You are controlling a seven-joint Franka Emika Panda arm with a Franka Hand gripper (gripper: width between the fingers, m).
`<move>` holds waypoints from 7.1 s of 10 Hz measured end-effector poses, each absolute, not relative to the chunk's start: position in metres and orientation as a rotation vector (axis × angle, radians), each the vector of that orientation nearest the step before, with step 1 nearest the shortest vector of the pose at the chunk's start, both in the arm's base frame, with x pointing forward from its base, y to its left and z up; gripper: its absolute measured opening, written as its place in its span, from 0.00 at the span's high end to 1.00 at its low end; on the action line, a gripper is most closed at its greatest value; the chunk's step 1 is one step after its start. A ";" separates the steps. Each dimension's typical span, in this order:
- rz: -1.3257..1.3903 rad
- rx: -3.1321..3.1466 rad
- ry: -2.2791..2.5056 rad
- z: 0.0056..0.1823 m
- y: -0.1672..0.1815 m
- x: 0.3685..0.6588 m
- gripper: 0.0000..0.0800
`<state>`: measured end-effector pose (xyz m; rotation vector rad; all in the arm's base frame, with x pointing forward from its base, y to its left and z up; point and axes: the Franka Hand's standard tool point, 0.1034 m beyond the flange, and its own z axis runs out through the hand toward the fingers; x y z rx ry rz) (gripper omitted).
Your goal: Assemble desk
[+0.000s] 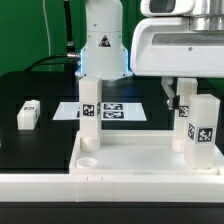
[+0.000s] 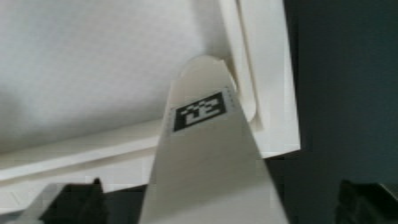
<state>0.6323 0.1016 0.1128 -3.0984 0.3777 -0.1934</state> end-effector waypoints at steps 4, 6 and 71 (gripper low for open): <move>-0.200 -3.161 -0.048 0.113 0.096 0.633 0.19; -0.201 -3.163 -0.065 0.113 0.096 0.633 0.19; 1.095 -2.785 0.363 0.080 -0.186 0.464 0.19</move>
Offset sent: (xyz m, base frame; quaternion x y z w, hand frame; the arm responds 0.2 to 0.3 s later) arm -0.0008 0.0004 -0.0002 -0.0006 0.0008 -0.1909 0.9816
